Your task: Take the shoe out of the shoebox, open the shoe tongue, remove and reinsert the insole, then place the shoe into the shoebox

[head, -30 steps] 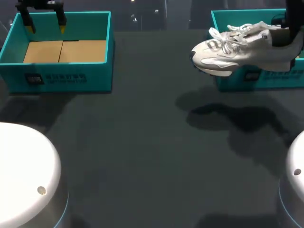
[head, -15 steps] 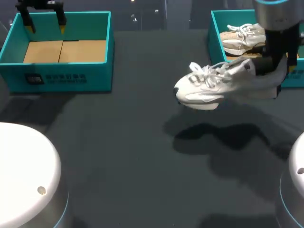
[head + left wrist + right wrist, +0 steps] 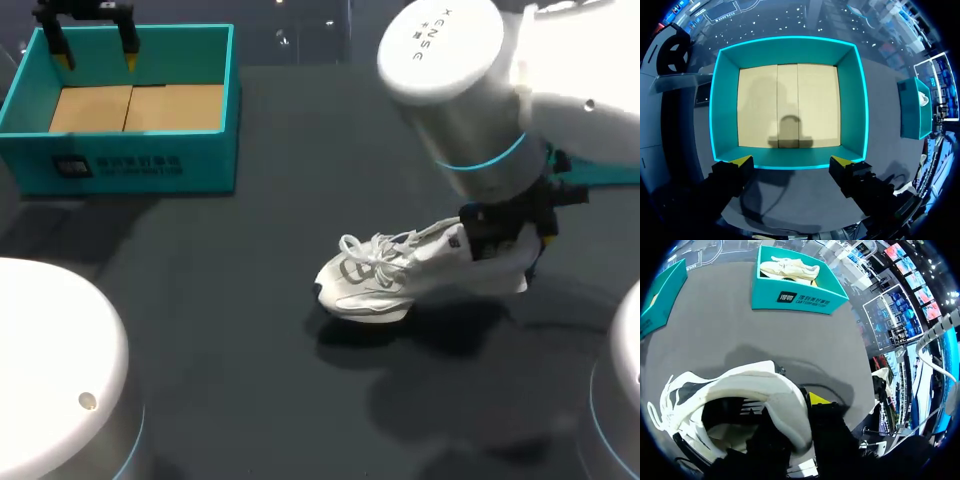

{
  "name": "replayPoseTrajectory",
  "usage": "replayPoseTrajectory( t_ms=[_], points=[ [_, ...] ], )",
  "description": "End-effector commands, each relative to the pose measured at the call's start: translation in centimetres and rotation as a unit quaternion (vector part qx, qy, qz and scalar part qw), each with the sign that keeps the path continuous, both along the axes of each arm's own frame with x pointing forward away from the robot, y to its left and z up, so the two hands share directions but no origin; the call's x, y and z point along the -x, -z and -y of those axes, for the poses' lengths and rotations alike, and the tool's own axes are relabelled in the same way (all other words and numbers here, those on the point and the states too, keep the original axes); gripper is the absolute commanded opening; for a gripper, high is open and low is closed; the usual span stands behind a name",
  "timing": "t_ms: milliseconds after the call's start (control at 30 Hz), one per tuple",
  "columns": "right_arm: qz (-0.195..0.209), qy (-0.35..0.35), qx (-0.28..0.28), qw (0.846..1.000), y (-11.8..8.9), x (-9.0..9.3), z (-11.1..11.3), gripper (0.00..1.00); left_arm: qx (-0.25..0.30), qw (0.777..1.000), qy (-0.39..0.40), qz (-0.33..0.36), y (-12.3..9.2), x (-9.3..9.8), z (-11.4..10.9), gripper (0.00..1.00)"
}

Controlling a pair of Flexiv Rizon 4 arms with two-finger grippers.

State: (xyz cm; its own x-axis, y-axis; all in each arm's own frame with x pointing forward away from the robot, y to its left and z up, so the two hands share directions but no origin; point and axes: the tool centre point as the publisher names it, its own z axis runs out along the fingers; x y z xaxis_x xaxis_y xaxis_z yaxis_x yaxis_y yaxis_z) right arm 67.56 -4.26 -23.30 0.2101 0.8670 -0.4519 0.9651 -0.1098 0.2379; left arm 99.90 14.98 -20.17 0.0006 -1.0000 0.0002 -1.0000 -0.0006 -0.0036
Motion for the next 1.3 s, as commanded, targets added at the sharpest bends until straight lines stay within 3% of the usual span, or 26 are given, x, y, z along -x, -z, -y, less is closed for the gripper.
replayPoseTrajectory(
  t_ms=[33,700,1300],
  points=[
    [-0.022,0.009,0.004,1.0,3.2,-0.8,-2.3,0.0,0.0,1.0,0.0,-0.001,-0.1,0.0,0.0,1.0],
    [-0.055,0.032,-0.032,0.997,9.3,0.1,-5.5,0.0,0.0,1.0,0.0,-0.001,-0.1,0.0,0.0,1.0],
    [-0.064,0.041,-0.046,0.996,11.8,-0.2,-6.8,0.0,0.0,1.0,0.0,-0.001,-0.1,0.0,0.0,1.0]
  ],
)
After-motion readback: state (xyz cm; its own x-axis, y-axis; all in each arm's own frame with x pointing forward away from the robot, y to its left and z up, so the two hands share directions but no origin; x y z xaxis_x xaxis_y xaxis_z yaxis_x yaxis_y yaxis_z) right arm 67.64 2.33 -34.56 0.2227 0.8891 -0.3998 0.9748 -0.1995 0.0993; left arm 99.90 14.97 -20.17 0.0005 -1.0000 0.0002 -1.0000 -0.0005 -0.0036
